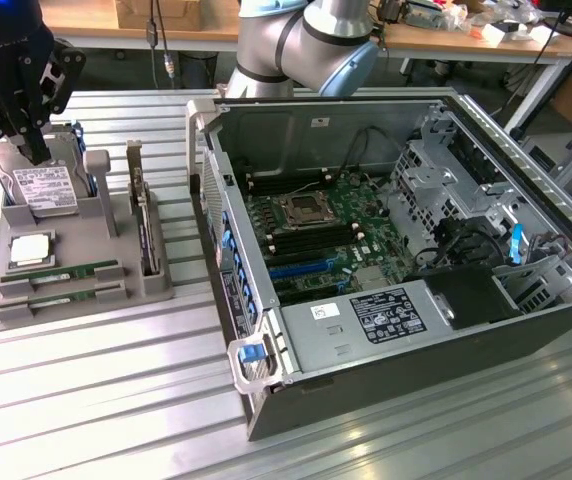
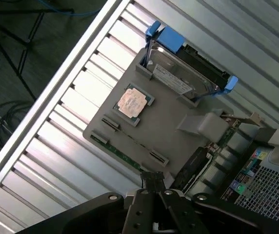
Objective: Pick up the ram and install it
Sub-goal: 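Pick up the ram and move it above insertion slot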
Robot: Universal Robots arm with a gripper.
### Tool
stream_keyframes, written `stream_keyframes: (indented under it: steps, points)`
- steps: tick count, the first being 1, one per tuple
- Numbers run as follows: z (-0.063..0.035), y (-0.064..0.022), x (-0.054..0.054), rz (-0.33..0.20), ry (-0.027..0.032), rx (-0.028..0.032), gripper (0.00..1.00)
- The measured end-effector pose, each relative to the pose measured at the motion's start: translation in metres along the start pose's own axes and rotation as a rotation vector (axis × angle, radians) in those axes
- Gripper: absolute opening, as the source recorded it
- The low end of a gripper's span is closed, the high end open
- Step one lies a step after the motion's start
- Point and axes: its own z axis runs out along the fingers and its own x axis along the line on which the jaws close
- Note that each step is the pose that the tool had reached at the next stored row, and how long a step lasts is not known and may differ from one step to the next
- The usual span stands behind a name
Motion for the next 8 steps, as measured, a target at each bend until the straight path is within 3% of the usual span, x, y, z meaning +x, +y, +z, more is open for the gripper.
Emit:
stream_keyframes:
  steps: [3, 8]
  points:
    - [0.0, 0.0, 0.0, -0.054, 0.0022, -0.0013, 0.11]
    - [0.0, 0.0, 0.0, -0.095, 0.0038, -0.0023, 0.11]
